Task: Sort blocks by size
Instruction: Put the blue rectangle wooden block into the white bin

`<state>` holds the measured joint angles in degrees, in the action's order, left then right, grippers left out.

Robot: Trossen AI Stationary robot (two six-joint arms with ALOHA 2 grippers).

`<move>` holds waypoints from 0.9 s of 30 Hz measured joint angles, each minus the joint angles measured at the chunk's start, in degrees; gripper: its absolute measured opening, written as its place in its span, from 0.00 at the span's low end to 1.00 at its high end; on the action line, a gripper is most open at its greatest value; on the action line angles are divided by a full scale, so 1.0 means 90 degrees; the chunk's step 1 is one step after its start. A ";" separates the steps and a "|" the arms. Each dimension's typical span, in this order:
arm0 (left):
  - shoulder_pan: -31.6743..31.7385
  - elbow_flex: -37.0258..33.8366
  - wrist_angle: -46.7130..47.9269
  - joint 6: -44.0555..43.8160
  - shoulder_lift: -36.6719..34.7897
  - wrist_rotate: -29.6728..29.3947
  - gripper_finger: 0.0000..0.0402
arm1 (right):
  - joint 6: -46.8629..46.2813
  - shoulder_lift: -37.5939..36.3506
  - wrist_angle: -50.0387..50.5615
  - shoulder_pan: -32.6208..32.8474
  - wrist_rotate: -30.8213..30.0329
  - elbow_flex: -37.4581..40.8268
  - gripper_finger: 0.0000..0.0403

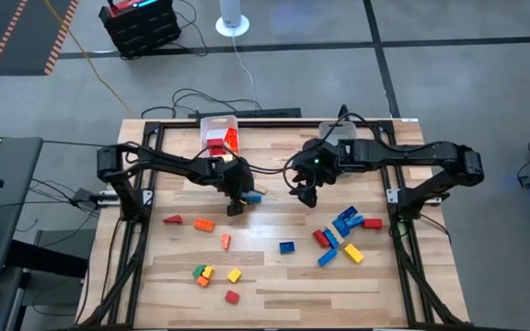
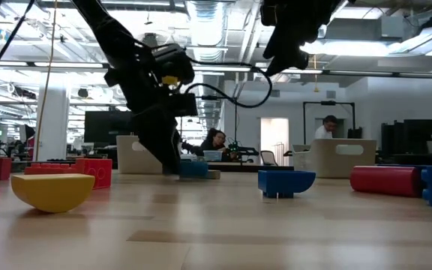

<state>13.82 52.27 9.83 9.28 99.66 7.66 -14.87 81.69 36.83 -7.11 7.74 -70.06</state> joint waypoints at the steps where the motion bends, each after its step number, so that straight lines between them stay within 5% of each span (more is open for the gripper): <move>1: -0.0002 0.0000 0.0051 0.0058 0.0012 -0.0031 0.54 | -0.0033 0.0000 0.0018 0.0000 -0.0001 -0.0012 0.62; 12: -0.0200 0.0005 0.0085 0.0014 -0.0035 -0.0358 0.22 | -0.0197 0.0000 -0.0128 -0.0005 -0.0015 -0.0019 0.62; 27: -0.0214 0.0343 0.0418 -0.0666 -0.0409 -0.0365 0.22 | 0.0200 0.0000 -0.0211 -0.0231 -0.0045 -0.0022 0.62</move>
<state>11.90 55.36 13.59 3.29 95.98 4.37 -13.07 81.69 34.93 -9.19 7.33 -70.26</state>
